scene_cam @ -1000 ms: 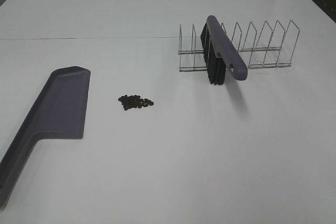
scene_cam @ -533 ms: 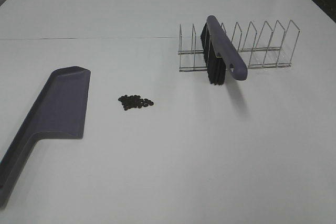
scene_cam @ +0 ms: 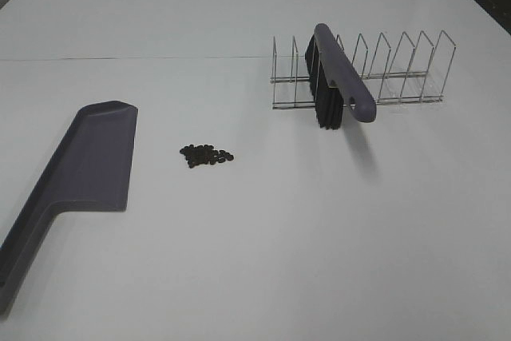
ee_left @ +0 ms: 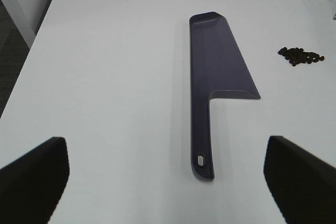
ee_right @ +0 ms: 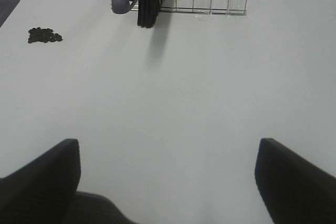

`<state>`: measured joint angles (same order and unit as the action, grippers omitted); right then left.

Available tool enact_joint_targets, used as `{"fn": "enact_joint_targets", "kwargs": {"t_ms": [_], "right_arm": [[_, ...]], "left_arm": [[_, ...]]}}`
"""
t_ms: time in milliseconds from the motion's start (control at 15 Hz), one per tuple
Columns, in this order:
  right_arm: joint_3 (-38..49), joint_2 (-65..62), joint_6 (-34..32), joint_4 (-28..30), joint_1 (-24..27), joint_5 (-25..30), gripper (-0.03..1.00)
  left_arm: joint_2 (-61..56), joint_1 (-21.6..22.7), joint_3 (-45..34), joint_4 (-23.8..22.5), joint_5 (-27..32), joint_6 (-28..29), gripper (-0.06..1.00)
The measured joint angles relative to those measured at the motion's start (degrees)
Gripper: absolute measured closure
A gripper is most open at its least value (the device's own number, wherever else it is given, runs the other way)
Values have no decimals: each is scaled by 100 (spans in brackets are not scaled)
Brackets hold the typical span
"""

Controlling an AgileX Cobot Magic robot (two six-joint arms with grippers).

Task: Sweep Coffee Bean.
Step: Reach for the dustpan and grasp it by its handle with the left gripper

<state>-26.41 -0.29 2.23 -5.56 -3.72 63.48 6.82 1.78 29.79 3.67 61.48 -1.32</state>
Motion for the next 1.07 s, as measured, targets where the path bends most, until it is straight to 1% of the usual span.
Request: {"fn": "enact_joint_targets", "kwargs": {"t_ms": [133, 333, 667, 733, 800, 1067], "right_arm": [[0, 0, 0, 0, 0, 0, 20], [0, 0, 0, 0, 0, 0, 20], [0, 0, 0, 0, 0, 0, 20], [0, 0, 0, 0, 0, 0, 20], [0, 0, 0, 6, 0, 0, 20], [0, 0, 0, 6, 0, 0, 20]], "left_arm": [[115, 0, 0, -92, 0, 132, 1], [504, 0, 0, -103, 0, 132, 1], [1753, 0, 52, -103, 17, 160, 1], [2326, 0, 155, -103, 11, 132, 1], [2578, 0, 212, -103, -6, 132, 1], [3438, 0, 269, 57, -160, 132, 1]]}}
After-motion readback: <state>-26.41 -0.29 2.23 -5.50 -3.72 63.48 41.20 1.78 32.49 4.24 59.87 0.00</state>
